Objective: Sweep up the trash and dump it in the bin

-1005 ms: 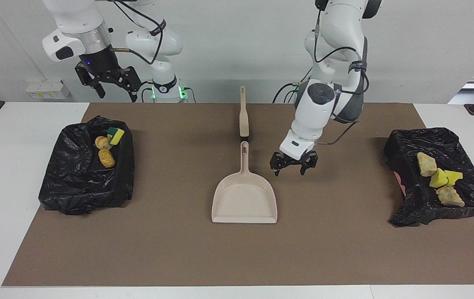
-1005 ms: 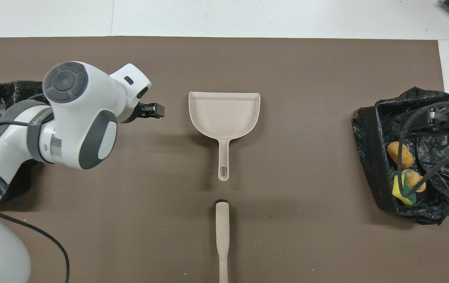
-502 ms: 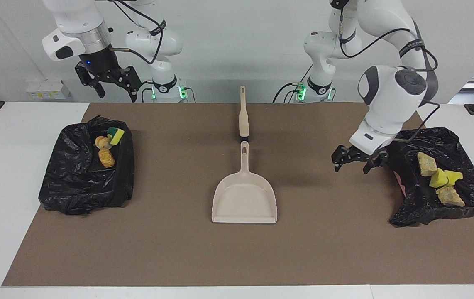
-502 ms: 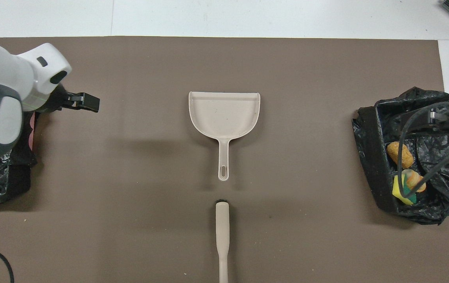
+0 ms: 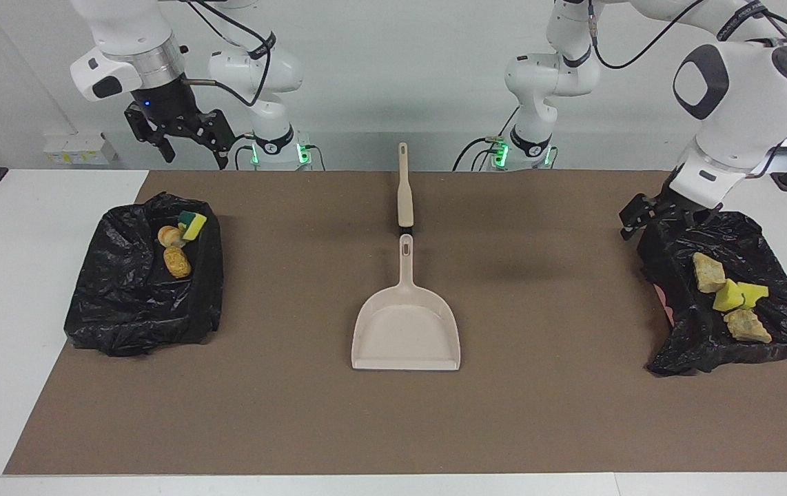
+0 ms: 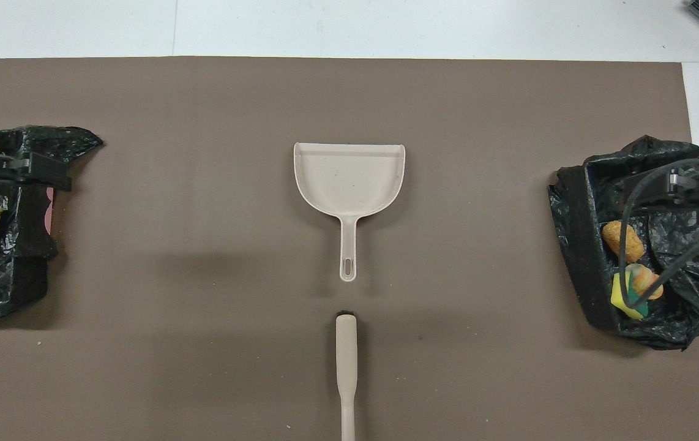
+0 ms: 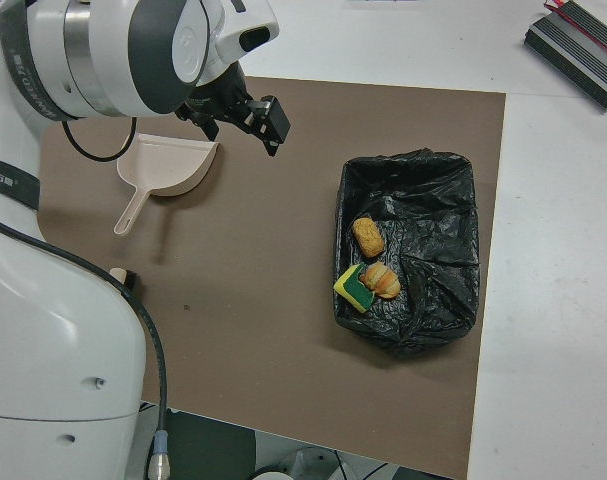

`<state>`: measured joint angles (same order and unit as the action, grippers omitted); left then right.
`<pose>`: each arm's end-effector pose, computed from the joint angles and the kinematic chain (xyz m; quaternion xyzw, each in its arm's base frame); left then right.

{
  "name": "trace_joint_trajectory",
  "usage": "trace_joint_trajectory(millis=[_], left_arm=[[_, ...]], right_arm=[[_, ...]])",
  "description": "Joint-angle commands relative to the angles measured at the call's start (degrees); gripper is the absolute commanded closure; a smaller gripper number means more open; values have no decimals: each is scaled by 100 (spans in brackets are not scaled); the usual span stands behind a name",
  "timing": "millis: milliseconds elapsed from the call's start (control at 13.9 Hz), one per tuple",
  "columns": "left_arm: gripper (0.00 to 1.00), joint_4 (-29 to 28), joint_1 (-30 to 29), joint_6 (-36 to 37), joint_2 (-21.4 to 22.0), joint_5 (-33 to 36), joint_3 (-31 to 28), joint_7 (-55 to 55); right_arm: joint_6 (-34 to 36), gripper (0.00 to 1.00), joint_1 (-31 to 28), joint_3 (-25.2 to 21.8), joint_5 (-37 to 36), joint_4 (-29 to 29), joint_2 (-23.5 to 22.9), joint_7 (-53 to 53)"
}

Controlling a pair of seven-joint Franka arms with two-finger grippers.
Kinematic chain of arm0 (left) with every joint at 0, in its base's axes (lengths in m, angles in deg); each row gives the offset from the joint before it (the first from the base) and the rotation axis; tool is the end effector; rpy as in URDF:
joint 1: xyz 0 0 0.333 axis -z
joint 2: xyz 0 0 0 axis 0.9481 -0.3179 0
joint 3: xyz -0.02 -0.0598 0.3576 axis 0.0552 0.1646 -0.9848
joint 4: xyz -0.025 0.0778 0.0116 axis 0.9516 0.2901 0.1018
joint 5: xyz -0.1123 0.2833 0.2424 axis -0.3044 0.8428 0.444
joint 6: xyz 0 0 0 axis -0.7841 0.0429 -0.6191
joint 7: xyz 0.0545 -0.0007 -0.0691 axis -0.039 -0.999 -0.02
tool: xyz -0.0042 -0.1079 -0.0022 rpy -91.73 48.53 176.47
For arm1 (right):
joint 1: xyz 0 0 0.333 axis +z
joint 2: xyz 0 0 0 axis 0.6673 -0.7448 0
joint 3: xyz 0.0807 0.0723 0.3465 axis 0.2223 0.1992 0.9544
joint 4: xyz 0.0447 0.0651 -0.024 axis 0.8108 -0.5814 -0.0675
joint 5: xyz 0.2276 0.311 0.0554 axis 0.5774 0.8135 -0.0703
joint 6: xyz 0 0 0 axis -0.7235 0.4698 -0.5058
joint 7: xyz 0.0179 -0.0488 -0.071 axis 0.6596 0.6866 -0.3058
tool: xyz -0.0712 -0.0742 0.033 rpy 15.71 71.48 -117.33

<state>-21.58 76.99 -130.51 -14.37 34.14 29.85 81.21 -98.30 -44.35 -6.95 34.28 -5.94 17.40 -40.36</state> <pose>0.5860 -0.0021 0.6127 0.9997 -0.0051 0.0003 0.0222 0.5354 0.0339 0.7152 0.9963 -0.0856 -0.0067 0.0017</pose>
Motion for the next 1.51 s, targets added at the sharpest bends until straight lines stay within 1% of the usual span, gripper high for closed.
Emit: trace_joint_trajectory(millis=[0,72,215,287,359,502,646,1005,1436], left_arm=[[0,29,-25,384,174,58,-97,-52],[0,82,-25,550,287,67,-80,-61],[0,510,-25,1225,288,67,-54,-61],[0,635,-25,1429,306,67,-54,-70],[0,627,-25,1509,358,84,-71,-70],[0,470,-25,1615,595,137,-36,-52],[0,303,-17,1554,692,137,-36,-52],[0,311,-17,1677,719,146,-27,18],[0,425,-8,1651,684,163,-36,123]], right_arm=[[-22,0,-58,2,130,-143,110,89],[-14,0,-67,2,130,-143,111,89],[-22,0,-58,2,130,-143,111,89],[-14,0,-58,2,121,-143,111,89],[-13,0,-58,2,121,-151,111,89],[-22,0,-58,2,121,-152,111,89],[-13,0,-58,2,121,-152,111,97],[-13,0,-67,2,121,-152,119,97],[-22,0,-67,2,121,-152,119,89]])
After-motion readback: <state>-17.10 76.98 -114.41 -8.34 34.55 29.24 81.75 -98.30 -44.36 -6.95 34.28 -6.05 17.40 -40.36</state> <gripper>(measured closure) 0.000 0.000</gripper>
